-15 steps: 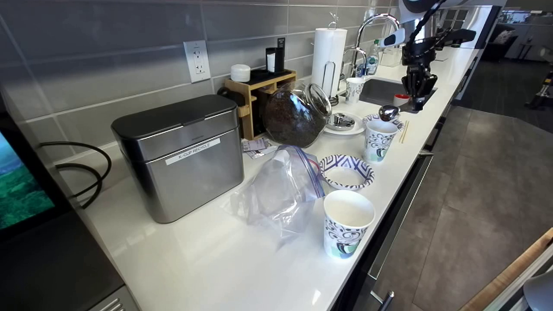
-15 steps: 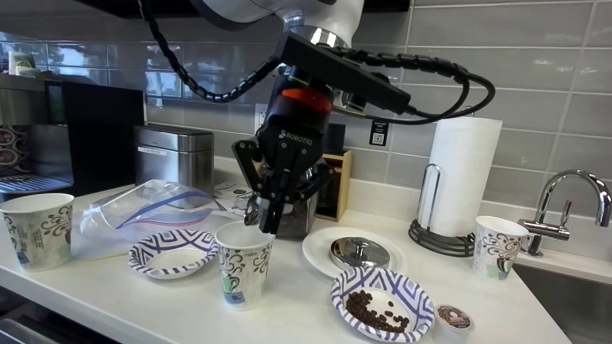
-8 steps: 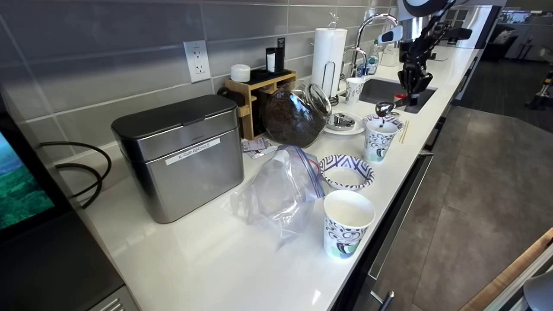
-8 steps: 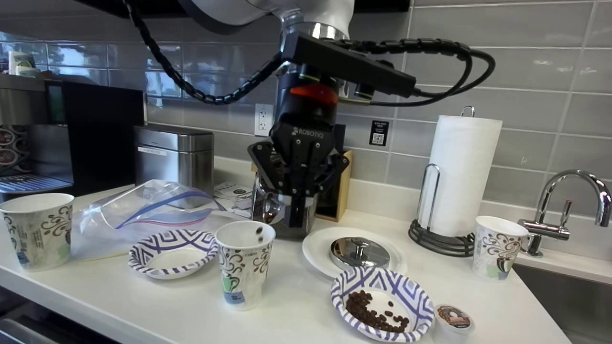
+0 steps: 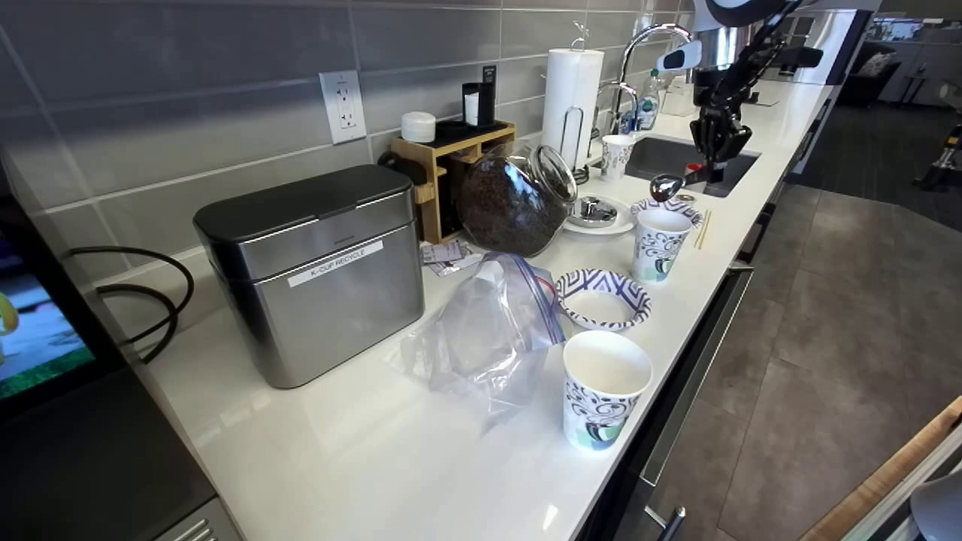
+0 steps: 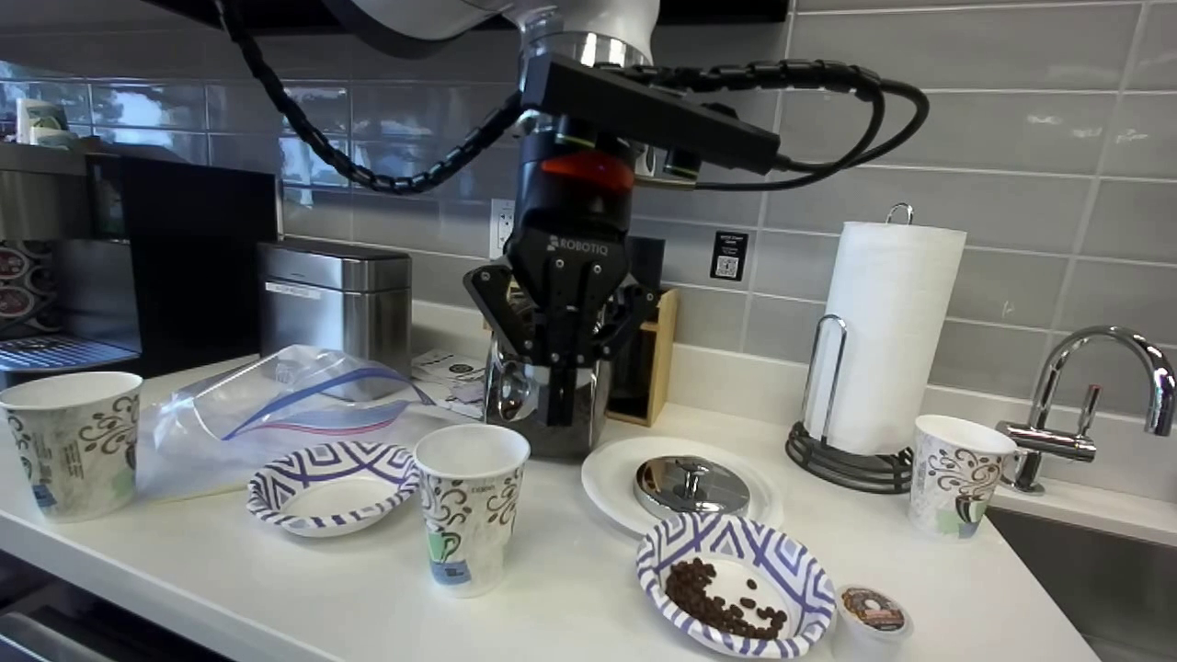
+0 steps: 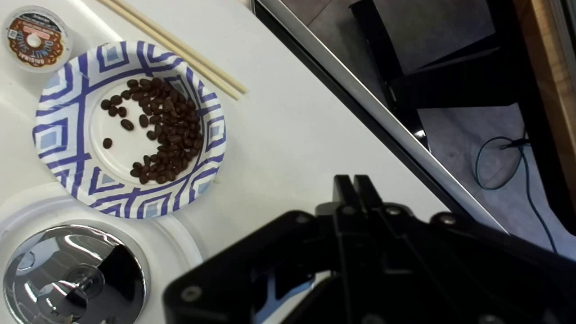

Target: Empty a scoop of coffee grounds into the paper cup

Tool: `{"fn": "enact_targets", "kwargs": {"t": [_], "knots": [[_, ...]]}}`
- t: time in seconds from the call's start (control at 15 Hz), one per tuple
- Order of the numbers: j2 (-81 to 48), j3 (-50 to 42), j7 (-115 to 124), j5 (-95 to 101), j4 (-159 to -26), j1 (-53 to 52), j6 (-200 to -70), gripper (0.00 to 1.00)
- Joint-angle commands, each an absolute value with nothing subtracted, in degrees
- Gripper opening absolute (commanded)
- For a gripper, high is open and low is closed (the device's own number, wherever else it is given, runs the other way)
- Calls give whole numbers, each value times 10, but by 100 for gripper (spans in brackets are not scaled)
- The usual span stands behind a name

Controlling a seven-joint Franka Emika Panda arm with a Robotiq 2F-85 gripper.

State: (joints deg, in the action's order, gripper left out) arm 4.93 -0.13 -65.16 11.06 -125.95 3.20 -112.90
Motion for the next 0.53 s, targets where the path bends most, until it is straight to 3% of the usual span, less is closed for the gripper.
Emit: {"fn": "enact_targets", "kwargs": {"t": [0.0, 0.47], "knots": [[93, -5, -632, 119, -1306, 18, -1165, 1], [143, -3, -598, 141, -1360, 6, -1210, 1]]}}
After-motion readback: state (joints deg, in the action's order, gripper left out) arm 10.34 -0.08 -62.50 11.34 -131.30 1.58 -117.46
